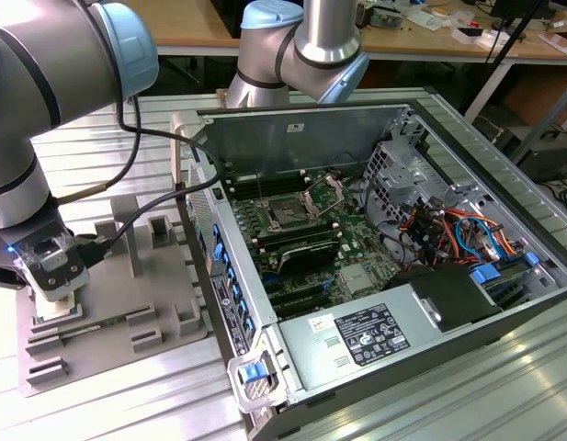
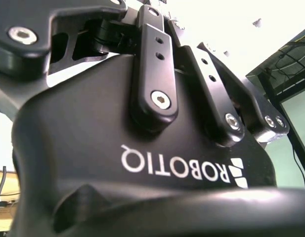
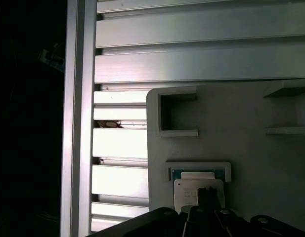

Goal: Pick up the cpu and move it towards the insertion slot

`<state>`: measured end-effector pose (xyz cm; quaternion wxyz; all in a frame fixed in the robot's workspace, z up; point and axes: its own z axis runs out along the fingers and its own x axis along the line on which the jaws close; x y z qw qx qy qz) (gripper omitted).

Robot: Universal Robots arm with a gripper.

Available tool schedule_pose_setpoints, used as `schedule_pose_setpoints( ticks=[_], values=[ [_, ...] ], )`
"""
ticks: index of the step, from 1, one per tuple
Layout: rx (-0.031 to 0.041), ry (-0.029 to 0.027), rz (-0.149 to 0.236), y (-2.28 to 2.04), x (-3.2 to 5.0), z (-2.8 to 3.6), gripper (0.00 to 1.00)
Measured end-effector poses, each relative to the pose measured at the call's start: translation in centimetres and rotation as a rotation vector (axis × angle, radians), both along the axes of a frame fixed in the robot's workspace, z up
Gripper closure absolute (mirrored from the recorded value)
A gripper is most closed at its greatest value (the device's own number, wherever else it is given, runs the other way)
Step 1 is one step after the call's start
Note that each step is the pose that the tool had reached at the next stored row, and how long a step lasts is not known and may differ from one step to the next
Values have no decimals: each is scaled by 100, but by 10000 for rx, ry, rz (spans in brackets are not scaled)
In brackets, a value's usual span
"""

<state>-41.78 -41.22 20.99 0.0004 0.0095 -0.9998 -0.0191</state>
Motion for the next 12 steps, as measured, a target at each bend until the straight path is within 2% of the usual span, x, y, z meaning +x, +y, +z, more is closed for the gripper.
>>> schedule_pose_setpoints(
  ticks=[7, 10, 11, 12],
  values=[
    [0, 1, 0, 0, 0, -24, 89],
    [-1, 0, 0, 0, -1, -54, 89],
    [-1, 1, 0, 0, -1, -57, 64],
    [-1, 1, 0, 0, -1, -58, 64]
  ],
)
